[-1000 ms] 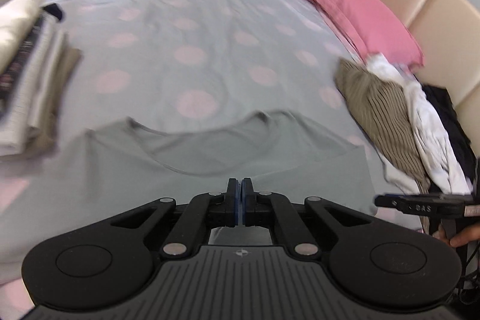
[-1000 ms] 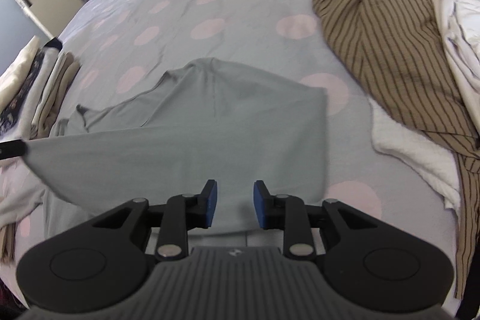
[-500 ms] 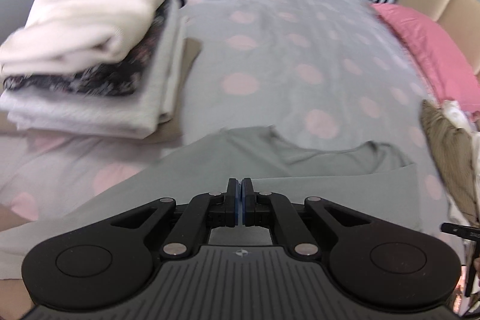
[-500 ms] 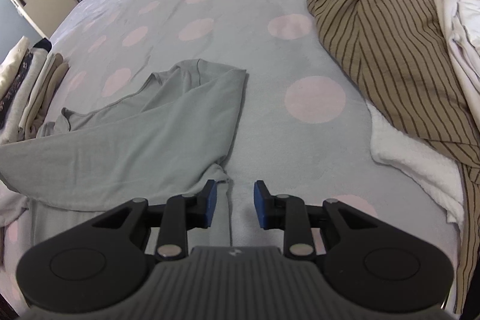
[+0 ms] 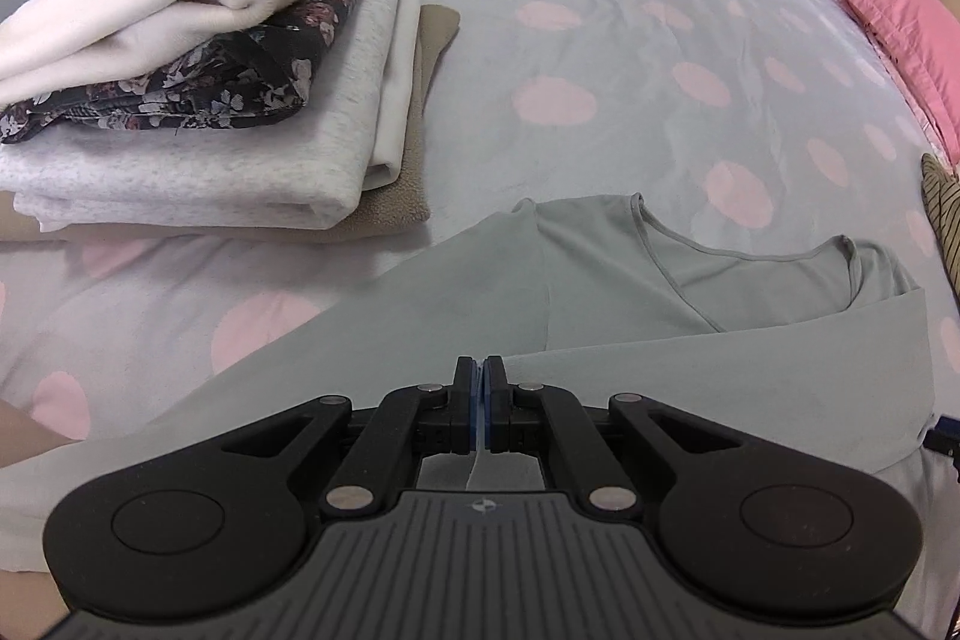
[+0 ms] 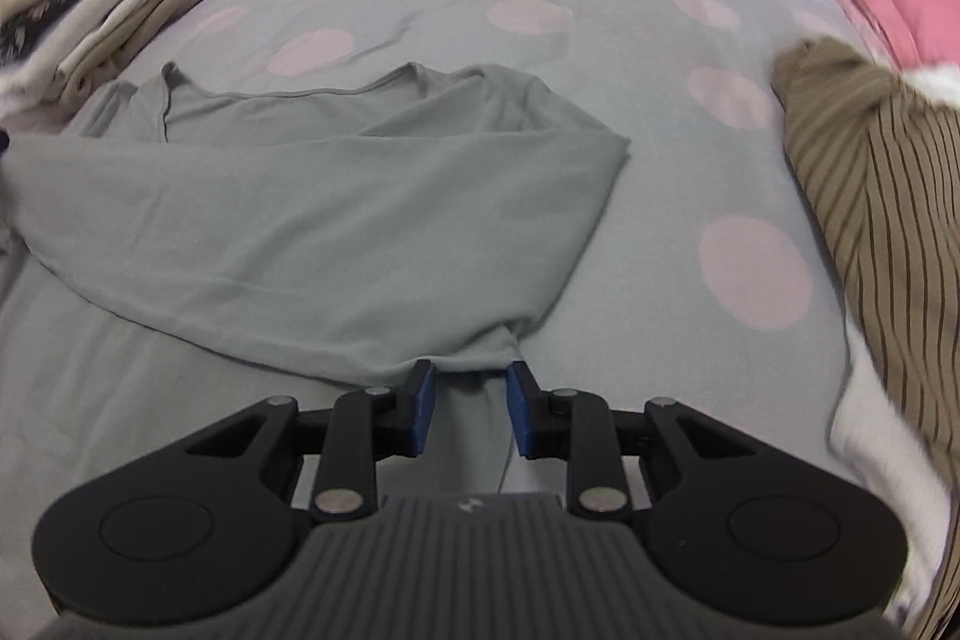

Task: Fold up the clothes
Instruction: 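Fold the held side edge across the shirt body and open the left gripper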

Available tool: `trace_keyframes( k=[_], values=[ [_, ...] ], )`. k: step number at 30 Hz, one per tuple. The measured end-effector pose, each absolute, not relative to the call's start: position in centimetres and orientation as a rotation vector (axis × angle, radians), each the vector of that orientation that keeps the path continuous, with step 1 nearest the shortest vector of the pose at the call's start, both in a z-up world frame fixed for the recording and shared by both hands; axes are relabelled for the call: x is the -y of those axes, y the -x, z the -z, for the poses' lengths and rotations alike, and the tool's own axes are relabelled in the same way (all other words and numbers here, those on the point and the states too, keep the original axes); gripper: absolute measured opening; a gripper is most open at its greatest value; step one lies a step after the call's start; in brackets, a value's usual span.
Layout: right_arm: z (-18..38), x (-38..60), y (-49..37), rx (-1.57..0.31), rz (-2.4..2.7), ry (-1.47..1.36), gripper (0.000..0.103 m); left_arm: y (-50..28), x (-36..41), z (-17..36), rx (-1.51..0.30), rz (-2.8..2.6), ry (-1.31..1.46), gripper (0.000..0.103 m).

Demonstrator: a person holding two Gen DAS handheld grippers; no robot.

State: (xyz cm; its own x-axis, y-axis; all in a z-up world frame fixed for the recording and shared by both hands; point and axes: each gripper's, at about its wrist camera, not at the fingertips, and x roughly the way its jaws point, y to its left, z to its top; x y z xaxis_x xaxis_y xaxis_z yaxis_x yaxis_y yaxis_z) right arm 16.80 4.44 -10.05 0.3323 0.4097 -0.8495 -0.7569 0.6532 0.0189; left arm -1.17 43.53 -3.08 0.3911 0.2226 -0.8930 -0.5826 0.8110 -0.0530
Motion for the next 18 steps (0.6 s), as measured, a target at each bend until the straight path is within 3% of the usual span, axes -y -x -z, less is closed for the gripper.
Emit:
trace_keyframes(
  k=[3, 4, 12, 15, 16, 18],
  values=[
    [9.8, -4.7, -16.6, -0.922, -0.797, 0.464, 0.024, 1.1, -43.7, 3.6, -1.063, -0.535, 0.393, 0.0],
    [9.7, -4.7, -16.6, -0.931, -0.794, 0.479, 0.0, 1.1, -43.9, 3.9, -1.07, -0.54, 0.396, 0.0],
    [10.3, -2.5, -17.7, -1.022, -0.735, 0.387, 0.0, 0.7, -44.1, 5.5, -1.103, -0.566, 0.377, 0.0],
    [9.8, -2.4, -17.8, -0.999, -0.775, 0.36, 0.022, 0.5, -43.9, 5.5, -1.099, -0.565, 0.36, 0.001],
    [9.8, -2.5, -17.7, -0.994, -0.784, 0.374, 0.044, 0.5, -43.9, 5.5, -1.098, -0.566, 0.364, 0.001],
    [9.9, -2.8, -17.6, -0.987, -0.789, 0.408, 0.045, 0.4, -44.1, 5.6, -1.096, -0.57, 0.379, 0.001]
  ],
)
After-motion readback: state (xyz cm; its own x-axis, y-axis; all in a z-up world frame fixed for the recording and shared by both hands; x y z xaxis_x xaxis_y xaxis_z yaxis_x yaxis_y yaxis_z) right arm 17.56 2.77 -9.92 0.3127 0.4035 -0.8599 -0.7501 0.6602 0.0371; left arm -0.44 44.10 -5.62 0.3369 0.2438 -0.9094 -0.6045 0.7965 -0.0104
